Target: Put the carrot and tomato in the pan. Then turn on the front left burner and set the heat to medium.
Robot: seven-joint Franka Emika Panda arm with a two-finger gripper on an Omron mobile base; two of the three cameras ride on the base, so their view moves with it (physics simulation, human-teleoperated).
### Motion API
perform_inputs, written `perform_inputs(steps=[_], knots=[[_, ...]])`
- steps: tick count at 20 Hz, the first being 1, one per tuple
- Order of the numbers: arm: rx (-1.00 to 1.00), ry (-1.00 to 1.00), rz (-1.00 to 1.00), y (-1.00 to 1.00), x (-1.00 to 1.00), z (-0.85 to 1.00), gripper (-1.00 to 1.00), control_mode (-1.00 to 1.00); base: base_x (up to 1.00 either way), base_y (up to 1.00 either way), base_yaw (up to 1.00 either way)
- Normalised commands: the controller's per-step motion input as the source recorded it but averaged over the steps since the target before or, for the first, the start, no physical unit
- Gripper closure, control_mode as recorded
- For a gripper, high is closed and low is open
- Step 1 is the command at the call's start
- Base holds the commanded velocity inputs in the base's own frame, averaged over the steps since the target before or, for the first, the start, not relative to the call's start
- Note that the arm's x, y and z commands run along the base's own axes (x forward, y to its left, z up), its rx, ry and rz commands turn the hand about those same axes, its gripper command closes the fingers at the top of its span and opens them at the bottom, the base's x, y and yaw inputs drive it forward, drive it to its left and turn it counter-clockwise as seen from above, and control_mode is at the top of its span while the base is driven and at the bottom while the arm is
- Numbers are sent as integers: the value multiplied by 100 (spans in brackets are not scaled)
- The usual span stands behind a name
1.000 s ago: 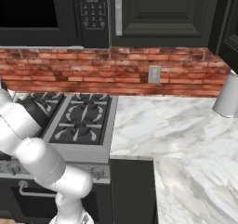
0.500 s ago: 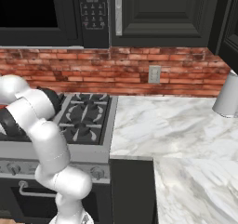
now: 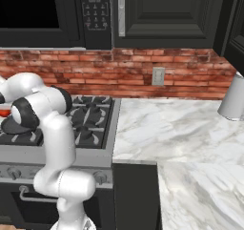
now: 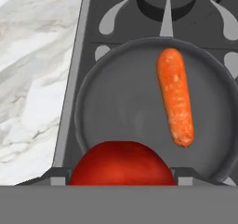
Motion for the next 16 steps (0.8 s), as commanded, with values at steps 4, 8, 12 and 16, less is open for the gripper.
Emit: perform_inputs(steps=[4, 8, 12, 16], knots=[[0, 2, 0, 2, 0, -31, 100, -100, 0, 0, 0], [0, 1, 0, 0, 0, -37, 100, -100, 0, 0, 0], [0, 1, 0, -4, 1, -32, 100, -100, 0, 0, 0], [0, 3, -1, -10, 4, -21, 100, -100, 0, 0, 0]])
